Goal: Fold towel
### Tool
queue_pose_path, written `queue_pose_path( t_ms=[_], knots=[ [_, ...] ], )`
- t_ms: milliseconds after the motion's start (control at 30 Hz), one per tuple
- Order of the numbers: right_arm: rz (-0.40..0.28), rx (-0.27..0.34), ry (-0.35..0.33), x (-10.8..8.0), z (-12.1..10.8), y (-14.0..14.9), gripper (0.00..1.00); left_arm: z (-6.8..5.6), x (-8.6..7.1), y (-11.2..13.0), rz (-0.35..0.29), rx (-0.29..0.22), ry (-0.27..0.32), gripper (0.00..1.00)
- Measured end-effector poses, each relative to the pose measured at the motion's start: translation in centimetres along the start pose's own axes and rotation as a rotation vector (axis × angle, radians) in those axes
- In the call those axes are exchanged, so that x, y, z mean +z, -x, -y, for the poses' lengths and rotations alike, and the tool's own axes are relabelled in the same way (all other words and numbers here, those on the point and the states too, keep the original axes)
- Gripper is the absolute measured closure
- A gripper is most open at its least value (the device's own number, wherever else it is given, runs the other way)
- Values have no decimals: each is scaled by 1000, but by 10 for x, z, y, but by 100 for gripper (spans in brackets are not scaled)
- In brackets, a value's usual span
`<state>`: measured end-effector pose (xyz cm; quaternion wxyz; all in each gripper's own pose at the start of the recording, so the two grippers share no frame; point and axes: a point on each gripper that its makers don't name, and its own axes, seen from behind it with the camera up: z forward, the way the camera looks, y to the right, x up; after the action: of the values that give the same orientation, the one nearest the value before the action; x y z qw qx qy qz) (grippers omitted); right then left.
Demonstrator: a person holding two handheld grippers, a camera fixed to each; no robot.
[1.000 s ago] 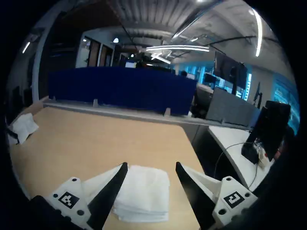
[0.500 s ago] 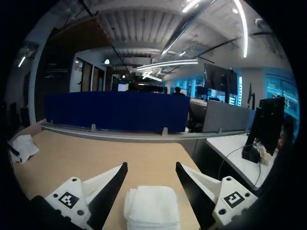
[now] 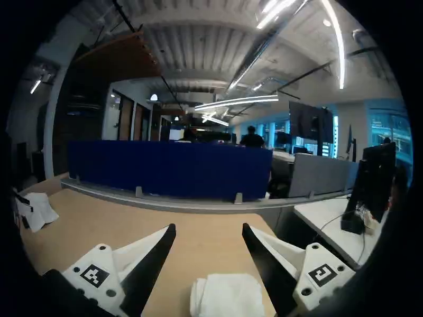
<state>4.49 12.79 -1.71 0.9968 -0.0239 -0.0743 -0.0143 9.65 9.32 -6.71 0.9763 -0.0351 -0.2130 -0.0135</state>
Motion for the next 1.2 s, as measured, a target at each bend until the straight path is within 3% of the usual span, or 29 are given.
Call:
queue_pose_path(
  t_ms=[333, 600, 1200],
  knots=[
    [-41, 22, -42, 11, 45, -18, 2, 38, 6, -54, -156, 25, -61, 4],
    [-58, 23, -82, 22, 88, -24, 2, 62, 10, -85, -231, 21, -83, 4],
    [-65, 57, -90, 30, 122, -28, 2, 74, 18, -100, -304, 7, -59, 4]
  ],
)
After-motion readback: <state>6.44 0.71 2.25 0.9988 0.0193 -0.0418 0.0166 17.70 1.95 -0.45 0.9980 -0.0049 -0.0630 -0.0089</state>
